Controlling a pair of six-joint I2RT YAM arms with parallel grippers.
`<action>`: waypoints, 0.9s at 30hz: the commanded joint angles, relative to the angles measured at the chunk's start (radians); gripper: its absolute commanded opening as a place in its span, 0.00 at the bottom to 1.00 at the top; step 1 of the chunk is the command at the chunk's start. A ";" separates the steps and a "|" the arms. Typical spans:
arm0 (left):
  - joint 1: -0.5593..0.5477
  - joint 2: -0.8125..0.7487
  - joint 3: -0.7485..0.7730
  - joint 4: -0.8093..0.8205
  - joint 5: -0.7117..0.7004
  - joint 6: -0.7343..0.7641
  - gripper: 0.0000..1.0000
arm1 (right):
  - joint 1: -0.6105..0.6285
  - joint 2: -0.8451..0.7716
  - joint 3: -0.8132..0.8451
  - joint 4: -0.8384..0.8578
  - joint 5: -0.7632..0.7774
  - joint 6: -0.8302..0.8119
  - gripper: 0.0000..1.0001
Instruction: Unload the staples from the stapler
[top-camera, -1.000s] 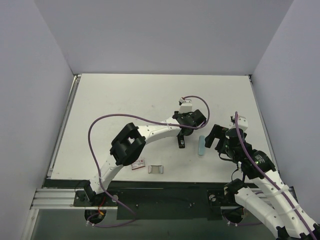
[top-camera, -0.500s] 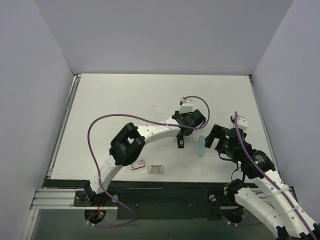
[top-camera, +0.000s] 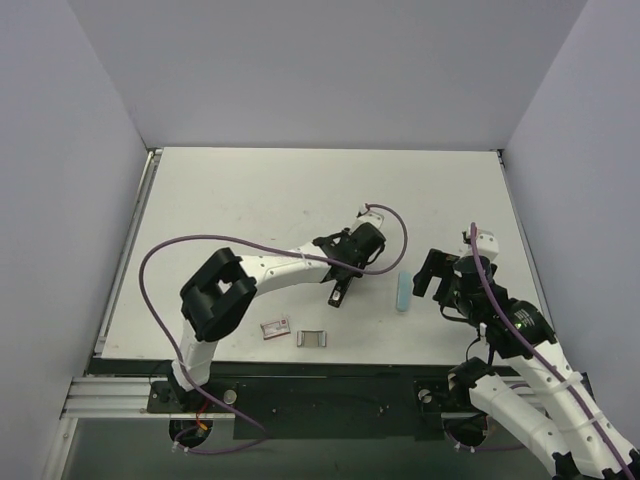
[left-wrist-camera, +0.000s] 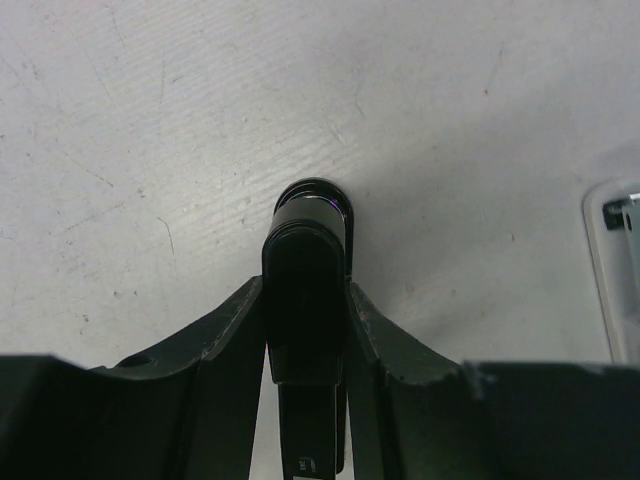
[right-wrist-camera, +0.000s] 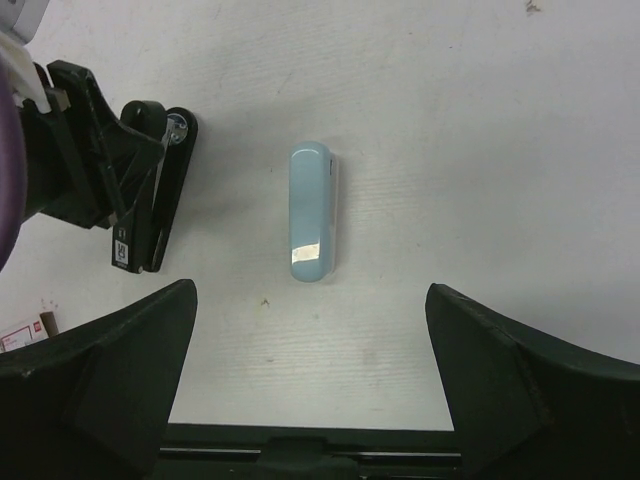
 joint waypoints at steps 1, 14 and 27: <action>0.005 -0.181 -0.084 0.167 0.119 0.159 0.00 | -0.004 0.007 0.052 -0.037 0.015 -0.044 0.91; 0.002 -0.492 -0.299 0.293 0.516 0.253 0.00 | -0.003 0.014 0.144 -0.042 -0.152 -0.152 0.88; 0.002 -0.795 -0.513 0.417 0.846 0.187 0.00 | 0.077 0.069 0.259 -0.025 -0.573 -0.320 0.79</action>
